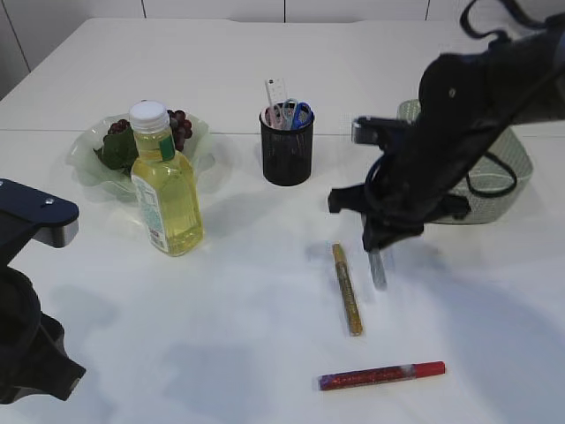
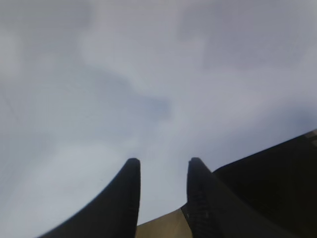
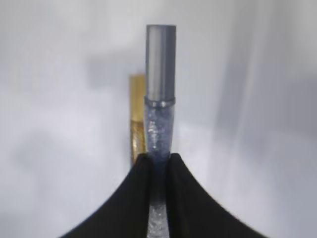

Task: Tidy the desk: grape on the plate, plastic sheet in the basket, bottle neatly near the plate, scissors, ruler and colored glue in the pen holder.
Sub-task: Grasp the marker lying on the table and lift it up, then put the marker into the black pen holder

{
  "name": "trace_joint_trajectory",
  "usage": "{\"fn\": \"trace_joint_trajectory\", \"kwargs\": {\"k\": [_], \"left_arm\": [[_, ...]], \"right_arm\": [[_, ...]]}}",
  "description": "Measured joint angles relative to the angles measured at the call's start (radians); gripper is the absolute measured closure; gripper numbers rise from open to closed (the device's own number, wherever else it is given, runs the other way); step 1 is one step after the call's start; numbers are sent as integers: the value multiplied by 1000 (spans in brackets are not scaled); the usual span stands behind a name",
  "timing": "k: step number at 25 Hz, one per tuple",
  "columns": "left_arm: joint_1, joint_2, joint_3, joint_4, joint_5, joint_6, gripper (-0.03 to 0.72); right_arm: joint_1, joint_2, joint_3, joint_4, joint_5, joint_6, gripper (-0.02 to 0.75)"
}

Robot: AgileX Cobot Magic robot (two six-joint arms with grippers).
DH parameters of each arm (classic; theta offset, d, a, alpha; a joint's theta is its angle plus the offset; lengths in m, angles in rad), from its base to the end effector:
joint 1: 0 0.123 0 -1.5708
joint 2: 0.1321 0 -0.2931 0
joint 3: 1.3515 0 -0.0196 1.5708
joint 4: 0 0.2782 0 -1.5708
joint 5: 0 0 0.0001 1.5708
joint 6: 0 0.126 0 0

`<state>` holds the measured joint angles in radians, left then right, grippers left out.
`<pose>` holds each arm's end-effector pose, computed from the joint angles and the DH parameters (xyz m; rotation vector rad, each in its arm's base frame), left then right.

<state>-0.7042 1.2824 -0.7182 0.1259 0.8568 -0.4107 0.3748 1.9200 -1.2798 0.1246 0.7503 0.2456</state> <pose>0.1909 -0.1465 0.1804 0.5232 2.8372 -0.0530 0.3835 0.1623 0.1324 -0.0718 2.9051 0.2538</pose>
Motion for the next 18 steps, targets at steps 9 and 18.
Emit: {"fn": "trace_joint_trajectory", "kwargs": {"k": [9, 18], "left_arm": [[0, 0, 0, 0, -2, 0, 449], [0, 0, 0, 0, -4, 0, 449]], "right_arm": [[-86, -34, -272, 328, -9, -475, 656], [-185, 72, -464, 801, -29, -1014, 656]]}}
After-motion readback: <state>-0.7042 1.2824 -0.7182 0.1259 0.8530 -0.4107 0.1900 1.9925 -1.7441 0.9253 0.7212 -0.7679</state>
